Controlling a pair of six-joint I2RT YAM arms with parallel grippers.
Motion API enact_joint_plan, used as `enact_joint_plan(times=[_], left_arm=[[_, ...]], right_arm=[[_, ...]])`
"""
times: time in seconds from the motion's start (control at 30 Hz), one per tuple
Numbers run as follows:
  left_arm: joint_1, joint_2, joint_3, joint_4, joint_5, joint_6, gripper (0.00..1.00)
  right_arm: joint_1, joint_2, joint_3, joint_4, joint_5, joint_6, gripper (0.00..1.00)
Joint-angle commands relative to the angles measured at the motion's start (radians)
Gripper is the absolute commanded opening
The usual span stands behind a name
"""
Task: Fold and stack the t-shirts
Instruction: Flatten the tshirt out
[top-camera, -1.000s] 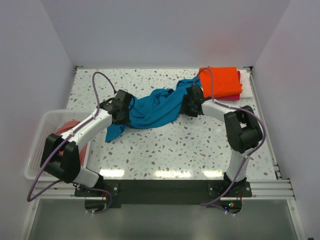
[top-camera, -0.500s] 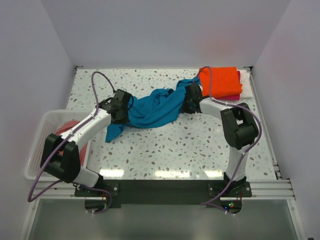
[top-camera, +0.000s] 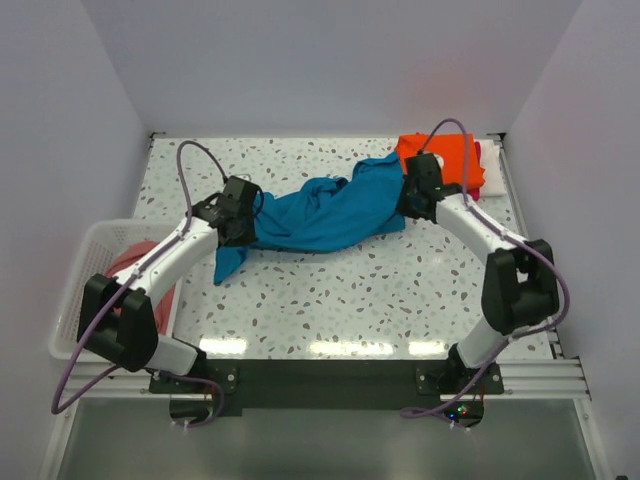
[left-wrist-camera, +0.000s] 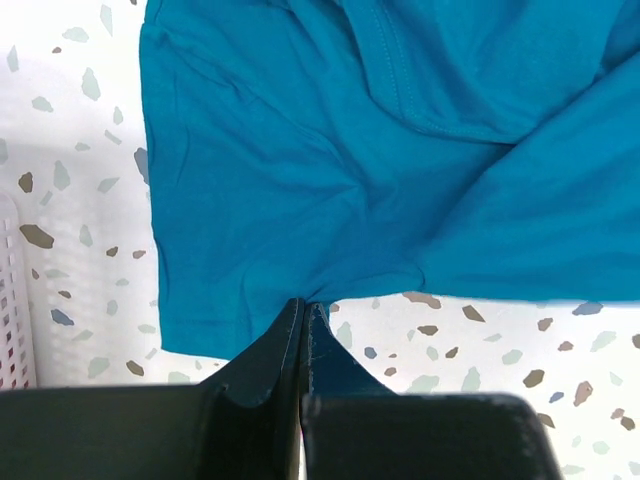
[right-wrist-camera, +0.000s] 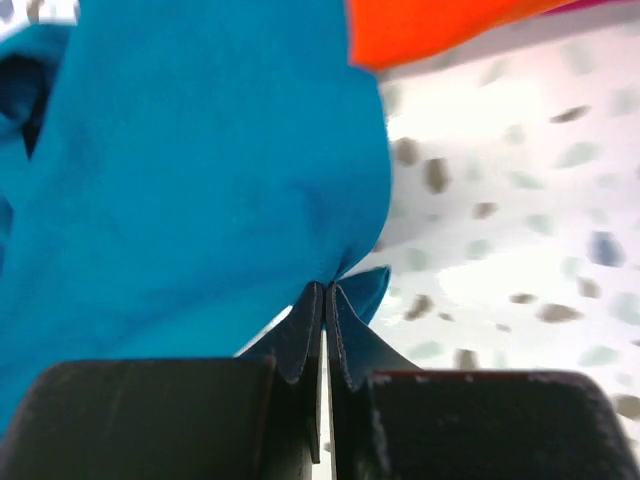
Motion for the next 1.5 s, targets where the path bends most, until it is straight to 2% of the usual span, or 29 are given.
enact_joint_plan(times=[0.0,0.07,0.23,0.33,0.37,0.4,0.47,0.5,0.57,0.6,0.73,0.83,0.97,1.03,1.13,1.2,1.27,1.47], left_arm=[[0.008,-0.061,0.024,-0.007,0.027,0.019,0.00],[0.008,-0.076,0.012,-0.004,0.047,0.019,0.00],[0.008,-0.090,-0.063,0.039,0.108,0.018,0.00],[0.007,-0.095,-0.117,0.088,0.173,0.011,0.00],[0.007,-0.098,-0.131,0.115,0.202,0.008,0.00],[0.007,-0.098,-0.153,0.126,0.216,0.010,0.01],[0.007,-0.101,-0.170,0.146,0.254,0.010,0.11],[0.007,-0.106,-0.187,0.160,0.263,0.008,0.26],[0.007,-0.124,-0.198,0.178,0.273,0.005,0.39],[0.005,-0.132,-0.207,0.181,0.273,0.002,0.41],[0.005,-0.167,-0.217,0.165,0.242,-0.028,0.45],[0.007,-0.196,-0.233,0.126,0.152,-0.091,0.46],[0.007,-0.228,-0.276,0.070,0.027,-0.215,0.46],[0.007,-0.235,-0.312,0.059,0.010,-0.251,0.46],[0.008,-0.250,-0.353,0.045,-0.023,-0.315,0.47],[0.008,-0.256,-0.376,0.037,-0.059,-0.355,0.51],[0.011,-0.253,-0.388,0.049,-0.097,-0.374,0.60],[0.034,-0.161,-0.378,0.082,-0.163,-0.377,0.68]], right_arm=[[-0.057,-0.127,0.007,-0.150,0.077,-0.124,0.00],[-0.063,-0.167,0.027,-0.225,0.102,-0.164,0.00],[-0.086,-0.166,0.010,-0.229,0.105,-0.189,0.02],[-0.086,-0.094,0.021,-0.238,0.091,-0.189,0.14],[-0.088,-0.085,0.008,-0.215,0.076,-0.180,0.22],[-0.086,-0.072,0.001,-0.211,0.067,-0.175,0.36],[-0.088,-0.072,-0.022,-0.197,0.051,-0.160,0.50],[-0.088,-0.080,-0.034,-0.192,0.051,-0.152,0.60],[-0.088,-0.123,-0.089,-0.165,0.050,-0.129,0.65],[-0.088,-0.143,-0.109,-0.158,0.048,-0.121,0.67],[-0.088,-0.247,-0.230,-0.111,0.025,-0.078,0.67],[-0.088,-0.282,-0.366,-0.068,-0.004,-0.042,0.66],[-0.088,-0.307,-0.462,-0.004,-0.042,-0.003,0.64],[-0.088,-0.308,-0.494,0.030,-0.065,0.020,0.64],[-0.086,-0.299,-0.513,0.081,-0.074,0.037,0.64],[-0.086,-0.293,-0.517,0.101,-0.077,0.043,0.64],[-0.086,-0.288,-0.520,0.113,-0.074,0.044,0.64],[-0.088,-0.255,-0.519,0.147,-0.094,0.041,0.64]])
